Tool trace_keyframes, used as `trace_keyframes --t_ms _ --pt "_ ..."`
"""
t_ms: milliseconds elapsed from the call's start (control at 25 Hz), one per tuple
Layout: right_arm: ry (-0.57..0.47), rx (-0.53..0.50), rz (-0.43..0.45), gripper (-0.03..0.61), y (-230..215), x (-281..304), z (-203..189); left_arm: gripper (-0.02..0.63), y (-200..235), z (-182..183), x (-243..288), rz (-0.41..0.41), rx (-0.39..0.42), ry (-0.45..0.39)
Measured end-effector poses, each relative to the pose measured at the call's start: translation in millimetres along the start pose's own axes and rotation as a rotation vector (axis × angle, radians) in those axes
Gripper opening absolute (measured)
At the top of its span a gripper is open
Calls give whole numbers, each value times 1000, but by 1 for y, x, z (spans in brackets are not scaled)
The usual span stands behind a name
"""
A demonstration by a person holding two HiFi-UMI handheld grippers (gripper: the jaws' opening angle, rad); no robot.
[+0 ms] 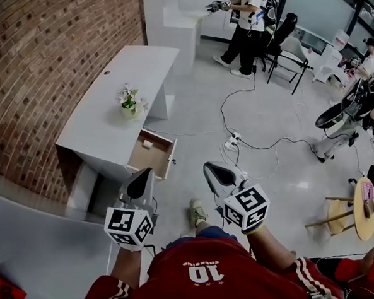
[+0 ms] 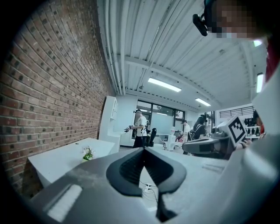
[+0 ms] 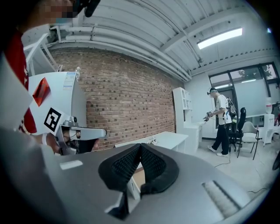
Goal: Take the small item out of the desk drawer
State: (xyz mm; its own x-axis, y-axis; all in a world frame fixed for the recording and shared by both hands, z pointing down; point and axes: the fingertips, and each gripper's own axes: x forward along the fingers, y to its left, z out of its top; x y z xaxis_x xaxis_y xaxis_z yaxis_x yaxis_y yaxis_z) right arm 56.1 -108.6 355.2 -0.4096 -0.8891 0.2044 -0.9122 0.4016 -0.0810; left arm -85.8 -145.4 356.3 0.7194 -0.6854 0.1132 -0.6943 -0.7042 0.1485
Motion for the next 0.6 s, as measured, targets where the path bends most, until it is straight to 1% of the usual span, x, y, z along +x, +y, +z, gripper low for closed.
trace_keyframes --t_ms 320,600 --pt "-23 4 69 2 -8 39 5 3 23 4 16 61 9 2" --pt "-40 3 121 2 -31 82 18 3 48 13 44 113 29 0"
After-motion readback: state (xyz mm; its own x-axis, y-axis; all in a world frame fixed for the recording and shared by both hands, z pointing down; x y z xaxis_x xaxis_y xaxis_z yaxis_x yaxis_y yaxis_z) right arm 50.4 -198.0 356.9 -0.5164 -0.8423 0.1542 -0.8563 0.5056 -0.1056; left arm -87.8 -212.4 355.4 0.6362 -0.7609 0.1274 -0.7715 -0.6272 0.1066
